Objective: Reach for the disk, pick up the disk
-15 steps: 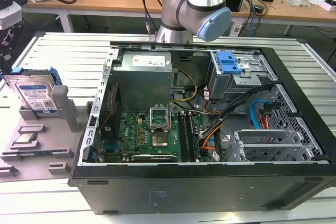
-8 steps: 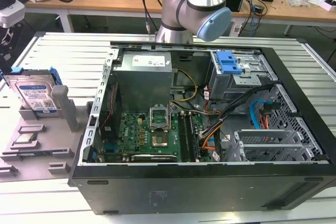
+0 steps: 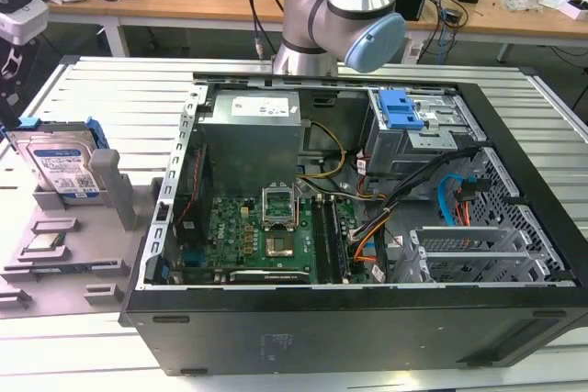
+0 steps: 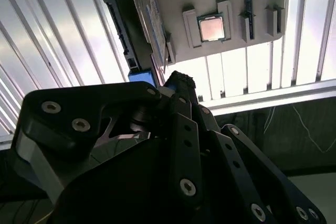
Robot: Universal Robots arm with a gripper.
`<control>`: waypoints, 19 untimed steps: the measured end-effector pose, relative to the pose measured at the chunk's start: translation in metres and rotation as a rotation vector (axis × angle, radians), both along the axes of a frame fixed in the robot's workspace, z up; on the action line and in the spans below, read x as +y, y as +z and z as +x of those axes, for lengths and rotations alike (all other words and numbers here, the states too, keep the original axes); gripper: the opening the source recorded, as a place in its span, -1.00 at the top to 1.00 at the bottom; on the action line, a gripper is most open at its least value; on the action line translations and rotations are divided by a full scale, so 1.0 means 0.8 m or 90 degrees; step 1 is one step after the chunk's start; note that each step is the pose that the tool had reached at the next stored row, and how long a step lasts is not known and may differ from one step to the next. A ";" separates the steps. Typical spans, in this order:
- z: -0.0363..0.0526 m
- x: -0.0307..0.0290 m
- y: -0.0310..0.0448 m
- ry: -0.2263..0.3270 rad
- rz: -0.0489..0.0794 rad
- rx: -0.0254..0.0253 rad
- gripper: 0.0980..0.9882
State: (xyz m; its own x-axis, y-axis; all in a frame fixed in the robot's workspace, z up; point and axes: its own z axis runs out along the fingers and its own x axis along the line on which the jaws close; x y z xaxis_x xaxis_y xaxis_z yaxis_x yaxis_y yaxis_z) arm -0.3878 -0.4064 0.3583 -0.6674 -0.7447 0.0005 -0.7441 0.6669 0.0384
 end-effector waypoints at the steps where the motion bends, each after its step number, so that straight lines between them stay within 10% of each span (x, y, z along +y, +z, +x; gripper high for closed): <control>1: 0.000 0.0000 0.0000 0.005 0.000 0.0000 0.98; 19: 0.000 0.0000 0.0000 0.109 0.000 0.0000 0.98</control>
